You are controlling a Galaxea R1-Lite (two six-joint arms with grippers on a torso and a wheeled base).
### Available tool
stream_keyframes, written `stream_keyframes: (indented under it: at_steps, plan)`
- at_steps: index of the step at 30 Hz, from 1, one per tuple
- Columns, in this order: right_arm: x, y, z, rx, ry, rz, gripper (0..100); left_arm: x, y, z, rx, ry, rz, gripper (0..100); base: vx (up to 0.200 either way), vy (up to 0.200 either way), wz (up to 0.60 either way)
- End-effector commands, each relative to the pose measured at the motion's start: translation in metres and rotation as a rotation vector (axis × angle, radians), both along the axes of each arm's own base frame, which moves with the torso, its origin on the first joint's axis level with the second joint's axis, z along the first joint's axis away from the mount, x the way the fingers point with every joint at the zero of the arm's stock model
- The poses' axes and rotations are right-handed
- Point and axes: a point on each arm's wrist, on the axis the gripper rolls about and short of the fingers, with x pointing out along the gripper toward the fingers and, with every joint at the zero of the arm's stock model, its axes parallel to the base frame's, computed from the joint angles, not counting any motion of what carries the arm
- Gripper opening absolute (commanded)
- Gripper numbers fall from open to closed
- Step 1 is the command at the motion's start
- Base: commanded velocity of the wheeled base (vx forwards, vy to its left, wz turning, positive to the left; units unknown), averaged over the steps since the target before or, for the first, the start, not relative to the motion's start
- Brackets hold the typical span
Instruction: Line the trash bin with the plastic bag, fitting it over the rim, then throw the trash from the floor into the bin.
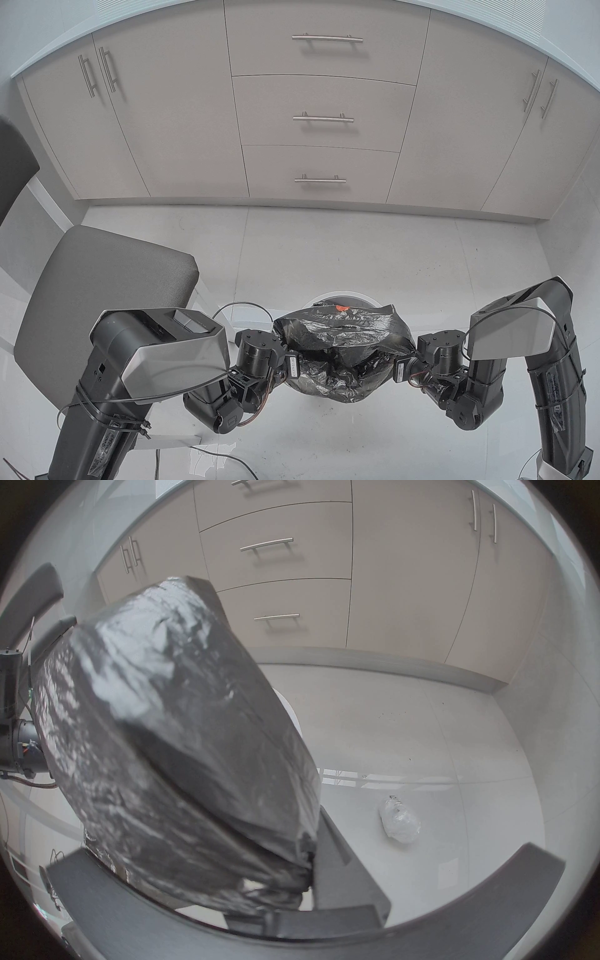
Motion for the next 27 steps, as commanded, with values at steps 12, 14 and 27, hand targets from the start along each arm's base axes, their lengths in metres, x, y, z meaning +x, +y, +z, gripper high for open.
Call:
stream_keyframes:
  at_steps: [12, 14, 27]
  plan:
    - [0.024, 0.003, 0.012, 0.041, -0.108, -0.02, 0, 0.019, 0.007, 0.009, -0.026, -0.042, 0.031, 0, 0.0, 0.0, 0.0]
    - [0.026, 0.004, 0.012, 0.044, -0.115, -0.019, 0, 0.023, 0.01, 0.011, -0.031, -0.048, 0.039, 0, 0.0, 0.0, 0.0]
    - [0.028, 0.005, 0.01, 0.045, -0.117, -0.01, 0, 0.026, 0.011, 0.008, -0.029, -0.047, 0.045, 0, 0.0, 0.0, 0.0]
